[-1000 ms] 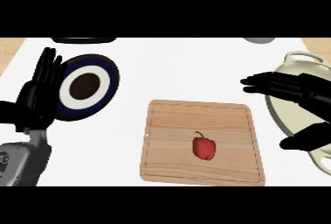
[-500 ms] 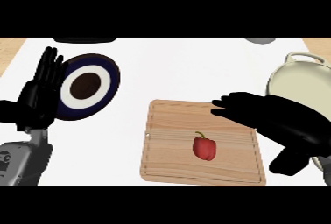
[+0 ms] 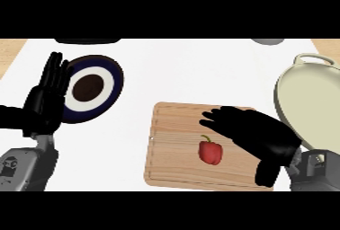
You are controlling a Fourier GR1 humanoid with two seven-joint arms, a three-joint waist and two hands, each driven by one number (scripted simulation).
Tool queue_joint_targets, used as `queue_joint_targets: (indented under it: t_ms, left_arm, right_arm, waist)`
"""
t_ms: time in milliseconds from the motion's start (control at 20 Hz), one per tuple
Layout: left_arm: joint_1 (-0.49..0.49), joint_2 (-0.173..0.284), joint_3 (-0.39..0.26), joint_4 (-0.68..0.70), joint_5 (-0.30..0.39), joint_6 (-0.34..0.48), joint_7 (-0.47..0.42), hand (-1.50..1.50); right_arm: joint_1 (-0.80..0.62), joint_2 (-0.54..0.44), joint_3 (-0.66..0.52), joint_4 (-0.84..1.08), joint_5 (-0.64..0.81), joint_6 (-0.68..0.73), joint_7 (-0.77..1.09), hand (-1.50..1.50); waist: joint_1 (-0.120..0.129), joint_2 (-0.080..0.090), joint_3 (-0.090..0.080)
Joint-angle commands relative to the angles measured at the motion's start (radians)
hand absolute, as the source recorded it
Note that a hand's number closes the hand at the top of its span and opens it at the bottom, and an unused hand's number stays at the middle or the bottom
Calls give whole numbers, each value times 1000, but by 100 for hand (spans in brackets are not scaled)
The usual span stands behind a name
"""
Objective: Pick the bell pepper from the cutting board and place it in the pot
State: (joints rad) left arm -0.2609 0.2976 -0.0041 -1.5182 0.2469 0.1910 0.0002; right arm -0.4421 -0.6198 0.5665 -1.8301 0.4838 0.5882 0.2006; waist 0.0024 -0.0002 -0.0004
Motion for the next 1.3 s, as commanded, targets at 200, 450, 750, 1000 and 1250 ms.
queue_joint_targets:
  t_ms: [200,450,750,1000,1250]
  left_arm:
    - [9,-14,37,10,-23,-48,-22,0]
    - [-56,-54,27,11,-56,0,47,0]
    - [-21,-45,69,25,-57,-50,6,0]
    - [-13,-67,56,-6,-83,-48,15,0]
    - [-47,-56,99,17,-47,-98,56,0]
  right_arm:
    - [100,103,22,32,198,-31,-95,-150]
    - [102,161,15,136,287,-92,-211,-150]
    - [145,195,-3,78,387,-30,-122,-150]
    - [196,264,31,177,491,-114,-144,-150]
    - [140,337,-12,283,541,-116,-219,-150]
  waist:
    - [-1,0,0]
    - [-2,1,1]
    - [-4,0,0]
    - [-3,0,0]
    - [-2,0,0]
